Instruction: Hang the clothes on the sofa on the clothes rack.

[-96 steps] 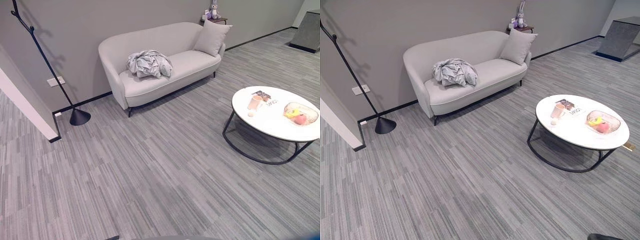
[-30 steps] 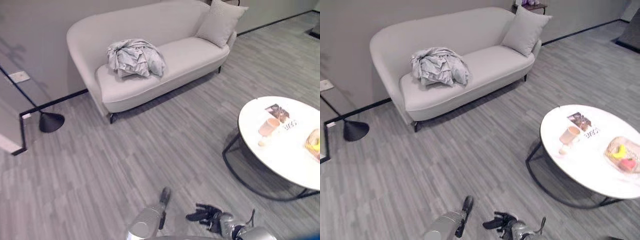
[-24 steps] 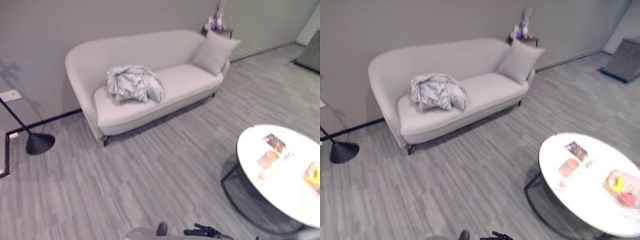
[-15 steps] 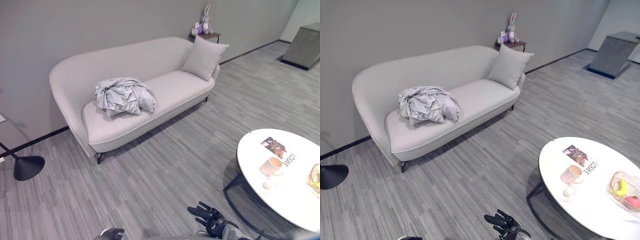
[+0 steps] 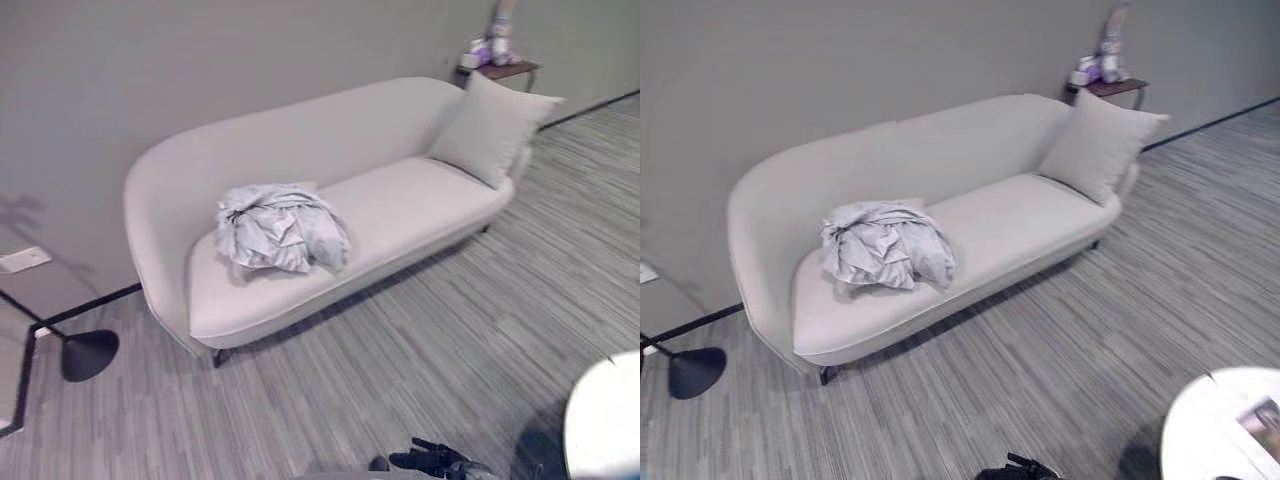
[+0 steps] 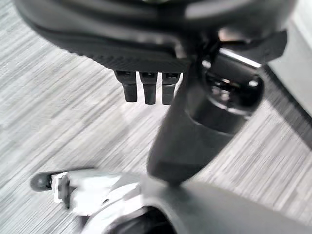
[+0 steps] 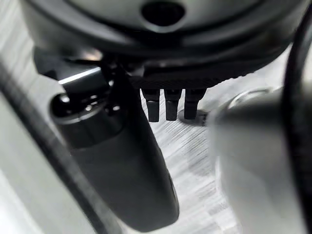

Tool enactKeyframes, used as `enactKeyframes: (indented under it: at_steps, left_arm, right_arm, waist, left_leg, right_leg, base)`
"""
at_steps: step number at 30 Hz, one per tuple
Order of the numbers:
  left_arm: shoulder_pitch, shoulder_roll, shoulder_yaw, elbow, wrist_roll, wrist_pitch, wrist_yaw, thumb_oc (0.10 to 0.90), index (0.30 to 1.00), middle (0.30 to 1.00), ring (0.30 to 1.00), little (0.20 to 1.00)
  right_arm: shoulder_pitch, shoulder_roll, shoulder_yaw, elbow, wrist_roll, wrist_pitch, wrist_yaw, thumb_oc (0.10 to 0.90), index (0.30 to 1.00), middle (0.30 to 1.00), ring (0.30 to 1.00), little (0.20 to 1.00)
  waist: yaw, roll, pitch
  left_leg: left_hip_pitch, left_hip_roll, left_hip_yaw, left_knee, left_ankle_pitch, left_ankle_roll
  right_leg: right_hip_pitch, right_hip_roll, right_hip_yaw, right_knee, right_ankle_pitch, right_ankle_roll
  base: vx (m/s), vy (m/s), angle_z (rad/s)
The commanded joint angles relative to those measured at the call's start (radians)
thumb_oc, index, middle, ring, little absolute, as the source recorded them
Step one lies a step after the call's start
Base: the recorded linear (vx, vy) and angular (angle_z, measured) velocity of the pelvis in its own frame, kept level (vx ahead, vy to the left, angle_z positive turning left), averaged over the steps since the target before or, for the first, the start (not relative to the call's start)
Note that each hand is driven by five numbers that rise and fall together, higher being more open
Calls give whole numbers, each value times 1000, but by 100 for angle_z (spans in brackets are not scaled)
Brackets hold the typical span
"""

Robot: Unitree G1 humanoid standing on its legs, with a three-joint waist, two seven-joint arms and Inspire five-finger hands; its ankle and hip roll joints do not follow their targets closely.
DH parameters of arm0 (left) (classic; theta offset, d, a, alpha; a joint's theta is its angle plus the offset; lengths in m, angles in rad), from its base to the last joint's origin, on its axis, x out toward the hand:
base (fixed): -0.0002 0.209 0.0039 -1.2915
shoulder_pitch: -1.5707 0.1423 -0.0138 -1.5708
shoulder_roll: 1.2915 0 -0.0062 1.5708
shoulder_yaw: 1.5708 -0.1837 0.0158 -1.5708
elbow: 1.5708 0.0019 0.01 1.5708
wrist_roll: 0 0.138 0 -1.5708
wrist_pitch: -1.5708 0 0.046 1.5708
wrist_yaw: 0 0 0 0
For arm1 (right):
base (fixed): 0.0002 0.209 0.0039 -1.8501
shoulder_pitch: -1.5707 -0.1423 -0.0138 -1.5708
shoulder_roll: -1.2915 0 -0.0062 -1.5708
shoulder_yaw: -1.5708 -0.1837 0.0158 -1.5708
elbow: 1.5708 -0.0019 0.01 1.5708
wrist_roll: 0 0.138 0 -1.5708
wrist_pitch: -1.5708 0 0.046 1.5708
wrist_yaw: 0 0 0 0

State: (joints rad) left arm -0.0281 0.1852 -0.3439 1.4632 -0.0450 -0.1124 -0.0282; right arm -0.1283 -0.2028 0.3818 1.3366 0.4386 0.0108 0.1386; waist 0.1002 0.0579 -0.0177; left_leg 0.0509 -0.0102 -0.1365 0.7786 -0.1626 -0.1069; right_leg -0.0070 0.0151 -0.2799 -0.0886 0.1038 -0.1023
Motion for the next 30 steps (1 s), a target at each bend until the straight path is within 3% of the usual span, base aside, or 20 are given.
enactKeyframes:
  at_steps: [1,3,4,5,6,8,10,11,16,17,18,21,22,23,24,25,26,27,28,30]
  left_arm:
    - [-72,17,-62,5,46,-23,6,800,900,900,900,900]
    - [-100,26,-69,-36,35,-32,30,800,900,900,900,900]
    - [-101,27,-69,-36,35,-32,30,800,900,900,900,900]
    - [-92,35,-43,-69,11,-30,49,800,900,900,900,900]
    - [-82,38,-30,-79,1,-33,58,800,900,900,900,900]
    - [-61,33,-1,-72,-21,-26,59,800,900,900,900,900]
    - [-62,32,-1,-72,-21,-26,59,800,900,900,900,900]
    - [-28,22,21,-35,-29,-7,49,800,900,900,900,900]
    - [38,32,83,-16,-38,3,54,800,900,900,900,900]
    - [56,49,137,-2,-54,14,65,800,900,900,900,900]
    - [58,56,153,2,-59,14,69,800,900,900,900,900]
    - [53,63,161,2,-60,11,77,800,900,900,900,900]
    - [33,76,138,-22,-40,-1,98,800,900,900,900,900]
    - [28,81,123,-35,-29,-6,103,800,900,900,900,900]
    - [27,80,123,-35,-29,-5,103,800,900,900,900,900]
    - [17,86,70,-61,-1,-14,98,800,900,900,900,900]
    - [16,88,54,-70,6,-18,95,800,900,900,900,900]
    - [17,87,53,-70,6,-17,95,800,900,900,900,900]
    - [3,93,34,-72,9,-16,95,800,900,900,900,900]
    - [-26,91,27,-73,-7,-24,98,800,900,900,900,900]
  right_arm:
    - [-108,51,2,-44,-60,-39,-18,800,900,900,900,900]
    - [-192,46,77,-173,-115,-55,-57,800,900,900,900,900]
    - [-192,46,77,-174,-115,-54,-57,800,900,900,900,900]
    - [-215,14,96,-348,-147,-65,-81,800,900,900,900,900]
    - [-225,-8,101,-424,-195,-71,-99,800,900,900,900,900]
    - [-273,-42,89,-527,-277,-72,-144,800,900,900,900,900]
    - [-273,-42,89,-528,-277,-71,-144,800,900,900,900,900]
    - [-368,-69,63,-627,-403,-56,-225,800,900,900,900,900]
    - [-402,-84,28,-715,-521,-34,-279,800,900,900,900,900]
    - [-396,-113,-24,-740,-607,-6,-317,800,900,900,900,900]
    - [-393,-124,-47,-724,-638,-3,-336,800,900,900,900,900]
    - [-397,-129,-62,-699,-649,1,-350,800,900,900,900,900]
    - [-428,-161,-100,-666,-659,8,-376,800,900,900,900,900]
    - [-432,-175,-108,-669,-652,8,-381,800,900,900,900,900]
    - [-433,-176,-108,-669,-652,8,-381,800,900,900,900,900]
    - [-429,-201,-123,-701,-655,-1,-393,800,900,900,900,900]
    - [-422,-218,-136,-707,-656,-7,-405,800,900,900,900,900]
    - [-420,-219,-137,-708,-656,-8,-405,800,900,900,900,900]
    - [-400,-250,-158,-731,-661,-19,-418,800,900,900,900,900]
    - [-354,-293,-194,-753,-645,-36,-427,800,900,900,900,900]
  waist:
    - [25,-68,83]
    - [68,-86,125]
    - [67,-90,124]
    - [79,-94,131]
    - [86,-82,130]
    - [116,-49,122]
    - [116,-49,121]
    - [155,-38,120]
    - [182,-45,96]
    - [205,-93,60]
    - [217,-112,50]
    - [228,-122,39]
    - [236,-127,46]
    - [222,-116,56]
    - [222,-113,55]
    - [194,-78,59]
    - [183,-68,60]
    - [181,-69,59]
    - [156,-61,70]
    - [123,-70,85]
  left_leg:
    - [-60,69,37,-113,246,56]
    - [-175,85,127,-189,143,84]
    - [-177,79,128,-195,148,86]
    - [-226,50,190,-368,103,96]
    - [-241,33,197,-473,124,97]
    - [-265,7,208,-730,273,84]
    - [-262,6,208,-740,280,84]
    - [-340,-2,260,-857,346,71]
    - [-298,-10,248,-860,376,96]
    - [-255,-39,218,-840,358,121]
    - [-233,-52,215,-838,339,131]
    - [-215,-57,213,-840,324,141]
    - [-118,-81,206,-849,271,180]
    - [-81,-85,193,-856,255,195]
    - [-84,-83,193,-857,259,195]
    - [-42,-58,174,-866,245,205]
    - [-29,-52,157,-866,235,207]
    - [-30,-55,154,-866,234,207]
    - [-2,-50,107,-866,213,199]
    - [15,-55,25,-866,203,178]
  right_leg:
    - [-20,-107,15,1,11,159]
    - [17,-118,20,1,-25,167]
    - [14,-123,19,1,-24,168]
    - [33,-126,15,1,-51,182]
    - [49,-111,15,1,-68,183]
    - [96,-66,27,1,-106,182]
    - [94,-66,27,1,-105,181]
    - [153,-40,32,1,-155,169]
    - [207,-27,39,1,-175,165]
    - [255,-54,37,21,-194,172]
    - [255,-72,27,71,-209,182]
    - [241,-88,24,125,-206,197]
    - [144,-181,-16,417,-83,276]
    - [97,-201,-15,520,-20,293]
    - [95,-199,-15,519,-16,292]
    - [36,-213,-26,664,36,291]
    - [-3,-228,-34,702,31,286]
    - [-7,-232,-36,710,26,286]
    - [-66,-240,-28,684,-18,270]
    - [-90,-205,32,485,-53,250]
  base:
    - [233,-112,-14]
    - [199,-20,-25]
    - [273,49,-29]
    - [242,100,-8]
    - [382,160,7]
    - [286,121,10]
    - [206,66,-21]
    - [429,131,-38]
    - [328,108,-21]
    - [534,205,4]
    - [636,264,36]
    - [216,142,31]
    - [374,291,0]
    - [364,294,-11]
    - [235,187,28]
    - [209,145,60]
    - [216,140,87]
    - [176,-11,57]
    - [170,-105,44]
    - [207,-199,64]
